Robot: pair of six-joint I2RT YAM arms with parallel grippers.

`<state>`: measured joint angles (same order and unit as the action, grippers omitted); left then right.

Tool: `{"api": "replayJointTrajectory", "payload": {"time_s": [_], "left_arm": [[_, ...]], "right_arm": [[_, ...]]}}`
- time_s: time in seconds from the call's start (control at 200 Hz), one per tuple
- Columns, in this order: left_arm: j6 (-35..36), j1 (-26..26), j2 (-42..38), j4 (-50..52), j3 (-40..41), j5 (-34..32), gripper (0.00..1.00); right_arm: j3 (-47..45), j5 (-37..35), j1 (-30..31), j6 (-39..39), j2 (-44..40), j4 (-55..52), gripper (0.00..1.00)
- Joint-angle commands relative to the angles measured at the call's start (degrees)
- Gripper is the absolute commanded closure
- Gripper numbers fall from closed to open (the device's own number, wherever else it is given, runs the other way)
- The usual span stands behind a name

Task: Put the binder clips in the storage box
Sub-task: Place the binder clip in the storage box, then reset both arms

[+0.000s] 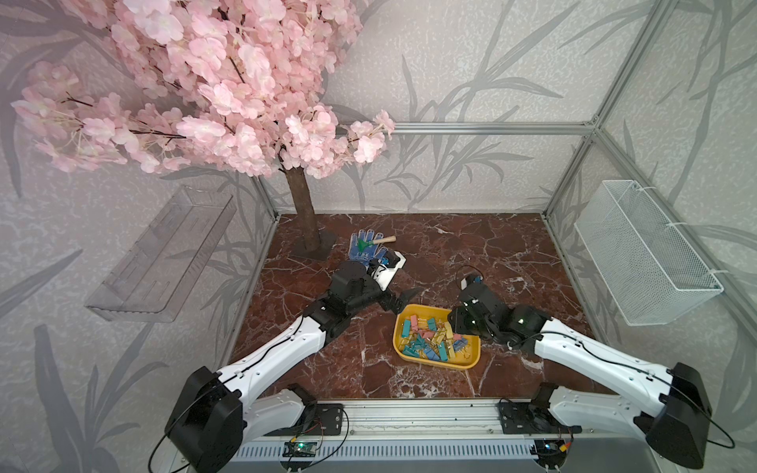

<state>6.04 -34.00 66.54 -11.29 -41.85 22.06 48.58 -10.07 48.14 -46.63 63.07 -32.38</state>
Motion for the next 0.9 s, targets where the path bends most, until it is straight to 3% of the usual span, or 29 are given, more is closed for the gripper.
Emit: {"api": "replayJointTrajectory", "payload": {"time_s": [0.0,0.14,0.255,0.42,0.53,0.58,0.66,0.7,0.78,0.83,0.895], "left_arm": [[0.75,0.17,-0.65,-0.31,-0.24,-4.52,0.00],[-2.43,0.38,-3.17,-3.15,1.97,-20.72,0.00],[-4.55,0.48,-6.03,-4.57,3.56,-33.21,0.00],[-6.23,1.65,-10.73,-14.73,14.29,-50.30,0.00],[-2.72,7.09,-10.86,-22.85,21.04,-51.59,0.00],[-3.01,10.71,-9.56,-24.09,22.45,-51.75,0.00],[-4.29,16.11,-6.27,-29.12,25.43,-51.93,0.00],[-5.16,18.56,-4.11,-32.79,27.06,-51.22,0.00],[-6.13,22.79,0.49,-40.42,29.31,-47.08,0.00],[-6.30,24.80,3.60,-44.50,29.91,-43.17,0.00],[-5.93,26.69,7.50,-46.95,29.19,-40.25,0.00]], "right_arm": [[3.44,-13.72,-0.97,9.53,-5.31,-1.88,0.45],[-1.45,-28.70,-7.04,23.49,-11.25,9.06,0.00],[-9.30,-29.61,-18.16,30.41,-12.26,23.92,0.00],[-13.85,-21.91,-35.44,25.12,-3.29,32.26,0.01],[-17.98,-22.38,-38.96,28.86,5.30,44.50,0.01],[-16.95,-21.19,-40.16,30.07,8.10,45.19,0.01],[-18.95,-19.26,-41.46,34.19,13.99,57.92,0.01],[-17.21,-18.40,-41.96,36.32,16.84,56.87,0.01],[-18.00,-20.42,-42.14,40.94,22.43,65.27,0.01],[-20.96,-17.12,-43.10,42.37,24.95,75.40,0.01],[-22.58,-13.89,-43.72,42.21,25.00,78.02,0.01]]}}
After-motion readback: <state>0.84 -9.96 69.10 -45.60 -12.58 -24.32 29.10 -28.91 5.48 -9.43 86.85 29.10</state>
